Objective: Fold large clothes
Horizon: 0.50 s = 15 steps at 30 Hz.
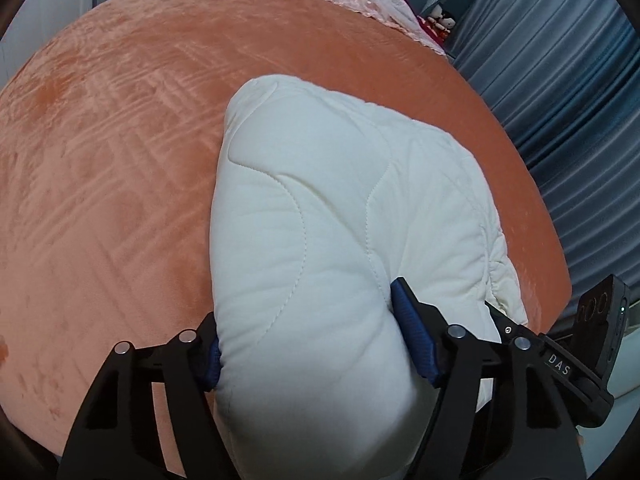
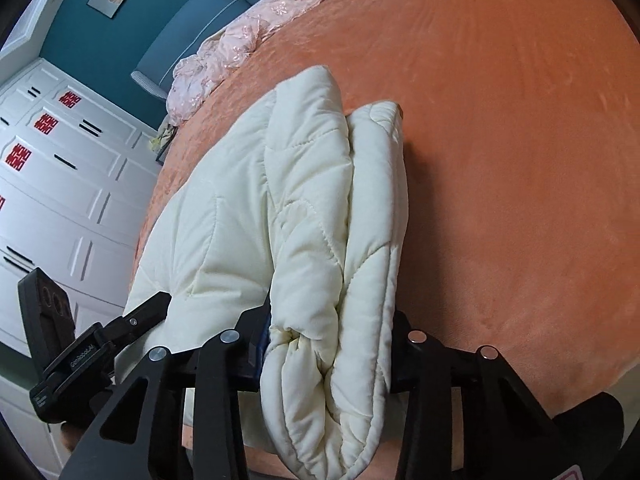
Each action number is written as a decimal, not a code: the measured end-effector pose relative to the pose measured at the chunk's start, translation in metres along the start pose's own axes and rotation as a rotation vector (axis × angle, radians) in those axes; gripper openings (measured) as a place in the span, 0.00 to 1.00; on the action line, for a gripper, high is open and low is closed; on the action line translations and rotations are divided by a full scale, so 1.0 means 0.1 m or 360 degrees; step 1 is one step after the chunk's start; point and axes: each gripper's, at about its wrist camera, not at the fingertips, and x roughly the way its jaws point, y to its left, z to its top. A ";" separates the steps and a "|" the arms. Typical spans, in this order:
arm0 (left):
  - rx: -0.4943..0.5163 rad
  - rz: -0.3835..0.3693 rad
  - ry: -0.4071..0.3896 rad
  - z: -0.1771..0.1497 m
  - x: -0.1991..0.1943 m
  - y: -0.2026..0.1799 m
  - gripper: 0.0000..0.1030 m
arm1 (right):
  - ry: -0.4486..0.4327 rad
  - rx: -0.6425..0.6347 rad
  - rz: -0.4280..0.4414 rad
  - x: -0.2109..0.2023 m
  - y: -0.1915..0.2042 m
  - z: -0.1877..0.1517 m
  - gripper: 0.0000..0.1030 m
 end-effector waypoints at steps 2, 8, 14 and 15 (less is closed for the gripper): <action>0.0021 -0.0024 -0.0046 0.04 -0.16 -0.01 0.62 | -0.0037 -0.0042 -0.0008 -0.10 0.11 -0.01 0.38; 0.0070 -0.0078 -0.0197 0.07 -0.64 -0.08 0.61 | -0.0154 -0.0174 -0.0006 -0.46 0.43 -0.03 0.38; 0.0127 -0.0155 -0.0397 0.08 -1.18 -0.17 0.61 | -0.0331 -0.0289 0.0040 -0.92 0.73 -0.01 0.37; 0.0141 -0.0164 -0.0432 0.09 -1.27 -0.19 0.61 | -0.0366 -0.0314 0.0046 -1.00 0.79 -0.01 0.37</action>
